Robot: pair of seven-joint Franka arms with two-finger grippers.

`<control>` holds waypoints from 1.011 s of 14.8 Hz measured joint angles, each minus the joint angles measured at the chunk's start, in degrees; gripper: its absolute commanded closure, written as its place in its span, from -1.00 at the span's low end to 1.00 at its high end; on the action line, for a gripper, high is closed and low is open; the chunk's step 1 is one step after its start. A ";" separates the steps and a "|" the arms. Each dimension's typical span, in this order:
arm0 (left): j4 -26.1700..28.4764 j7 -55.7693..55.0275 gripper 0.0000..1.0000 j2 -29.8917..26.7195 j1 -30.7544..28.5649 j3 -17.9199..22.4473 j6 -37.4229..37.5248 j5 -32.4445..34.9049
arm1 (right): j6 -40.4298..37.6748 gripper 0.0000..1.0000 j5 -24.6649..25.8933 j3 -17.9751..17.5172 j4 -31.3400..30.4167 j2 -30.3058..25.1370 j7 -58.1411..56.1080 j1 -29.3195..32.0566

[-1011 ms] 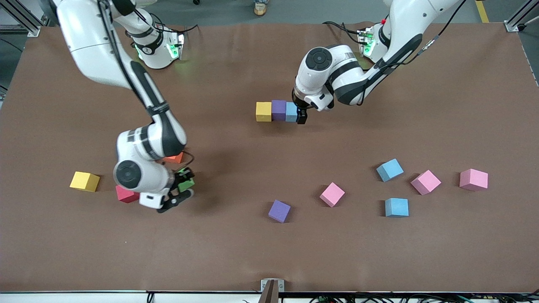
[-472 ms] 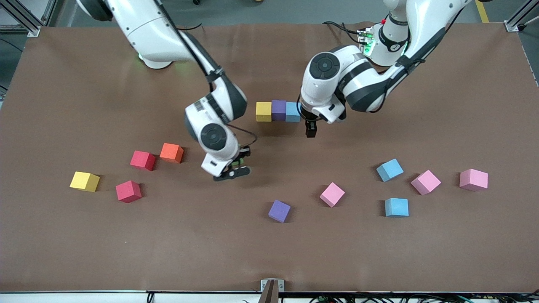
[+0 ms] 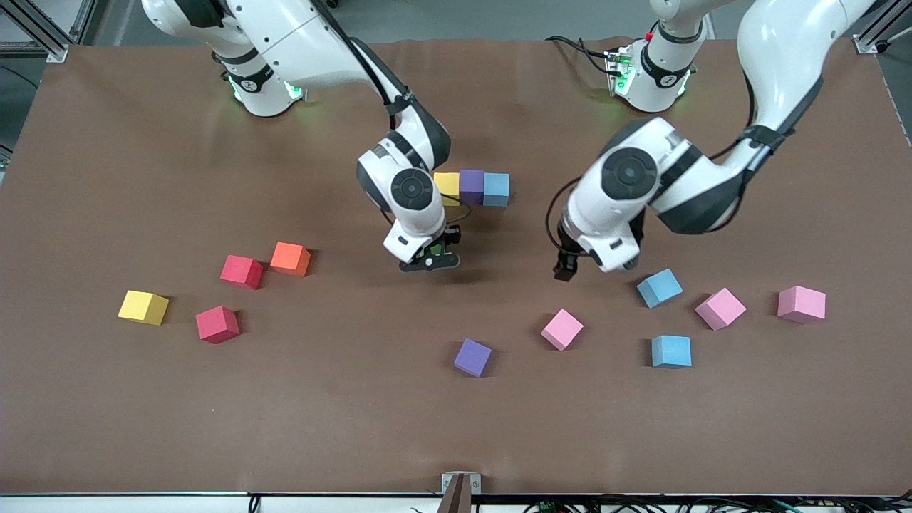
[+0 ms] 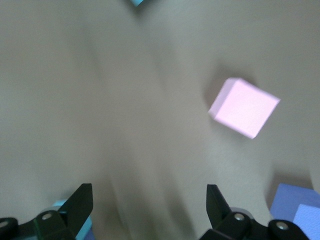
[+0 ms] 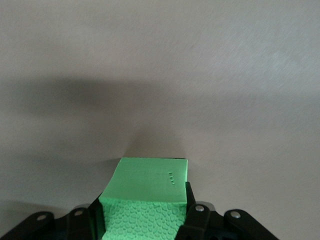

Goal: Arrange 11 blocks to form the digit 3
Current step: 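Grasp the pink block with the left gripper while the right gripper withdraws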

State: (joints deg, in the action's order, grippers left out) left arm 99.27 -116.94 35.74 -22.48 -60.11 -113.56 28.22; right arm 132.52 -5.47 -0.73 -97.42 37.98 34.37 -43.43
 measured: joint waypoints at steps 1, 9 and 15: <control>-1.35 4.76 -1.00 0.74 0.32 1.63 0.00 0.08 | 0.01 0.60 -0.03 -0.09 -0.24 -0.07 0.80 -0.60; -7.50 36.47 -0.99 4.29 1.39 9.71 0.04 1.38 | 8.65 0.57 -0.03 -2.28 -6.97 -2.98 1.27 -1.32; -14.07 44.76 -1.00 7.86 6.15 13.79 0.03 1.38 | 7.78 0.55 -0.04 -2.74 -7.56 -3.37 1.27 -1.32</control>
State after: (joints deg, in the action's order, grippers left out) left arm 85.20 -72.18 43.60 -16.33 -46.32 -113.53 29.60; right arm 140.30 -5.51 -3.47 -104.97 34.61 35.64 -44.75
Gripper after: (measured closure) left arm 0.000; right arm 0.441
